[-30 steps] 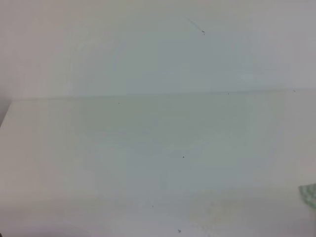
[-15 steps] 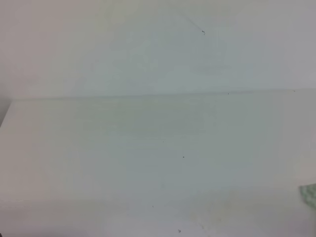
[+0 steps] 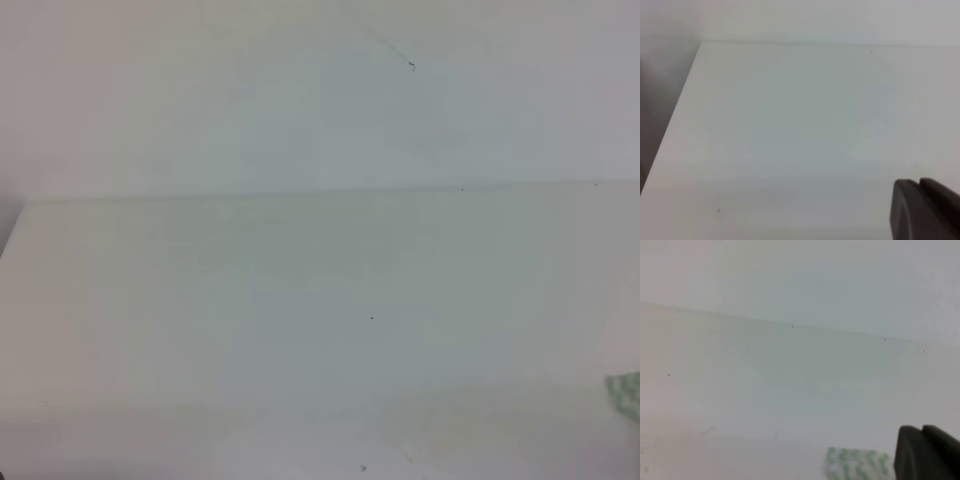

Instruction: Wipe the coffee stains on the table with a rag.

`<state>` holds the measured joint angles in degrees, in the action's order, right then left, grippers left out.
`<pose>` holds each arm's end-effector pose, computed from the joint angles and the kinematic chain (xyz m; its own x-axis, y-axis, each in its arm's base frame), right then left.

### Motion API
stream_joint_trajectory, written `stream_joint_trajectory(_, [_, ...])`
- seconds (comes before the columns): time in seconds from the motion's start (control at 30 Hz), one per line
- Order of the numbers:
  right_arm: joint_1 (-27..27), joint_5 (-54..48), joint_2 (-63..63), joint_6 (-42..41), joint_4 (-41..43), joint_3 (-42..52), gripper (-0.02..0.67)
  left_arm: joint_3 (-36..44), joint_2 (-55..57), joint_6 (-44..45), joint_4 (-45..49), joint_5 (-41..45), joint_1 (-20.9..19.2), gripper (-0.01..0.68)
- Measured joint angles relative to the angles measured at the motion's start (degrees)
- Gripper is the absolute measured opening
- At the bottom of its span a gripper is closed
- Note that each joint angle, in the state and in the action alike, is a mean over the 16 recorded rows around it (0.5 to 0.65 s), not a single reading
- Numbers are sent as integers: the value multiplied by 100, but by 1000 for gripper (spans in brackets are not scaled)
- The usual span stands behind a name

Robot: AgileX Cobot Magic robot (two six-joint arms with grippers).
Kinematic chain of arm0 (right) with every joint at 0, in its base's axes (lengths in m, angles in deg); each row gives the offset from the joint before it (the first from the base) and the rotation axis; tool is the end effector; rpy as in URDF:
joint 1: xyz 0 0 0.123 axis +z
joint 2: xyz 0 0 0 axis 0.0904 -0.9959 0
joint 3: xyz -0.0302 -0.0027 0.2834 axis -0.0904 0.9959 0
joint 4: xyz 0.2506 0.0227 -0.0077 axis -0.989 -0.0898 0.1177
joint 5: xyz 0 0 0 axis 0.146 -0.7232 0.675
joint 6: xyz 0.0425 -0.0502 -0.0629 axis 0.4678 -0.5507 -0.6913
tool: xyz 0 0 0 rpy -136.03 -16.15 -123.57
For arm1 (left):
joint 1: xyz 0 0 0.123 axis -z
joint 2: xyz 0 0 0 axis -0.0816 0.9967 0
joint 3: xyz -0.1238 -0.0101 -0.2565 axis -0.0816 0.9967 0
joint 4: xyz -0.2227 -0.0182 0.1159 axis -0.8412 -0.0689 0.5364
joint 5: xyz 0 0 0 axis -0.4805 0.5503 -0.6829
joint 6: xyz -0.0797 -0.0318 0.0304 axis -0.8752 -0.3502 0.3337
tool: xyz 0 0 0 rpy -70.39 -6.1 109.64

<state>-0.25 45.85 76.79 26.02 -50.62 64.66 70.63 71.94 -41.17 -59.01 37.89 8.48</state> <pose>0.0542 0.0077 0.1892 -0.1329 -0.1854 -0.9736 -0.1448 0.9754 -0.1659 0.0540 -0.0059 0.1852 -0.2321 -0.1382 -0.9628 0.0574 0.9862 -0.1554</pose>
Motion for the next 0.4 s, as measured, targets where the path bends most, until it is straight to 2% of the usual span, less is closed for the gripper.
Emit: stream_joint_trajectory(0.4, [-1, 2, 10, 0, 0, 19, -1, 0, 0, 0, 0, 0, 0, -3])
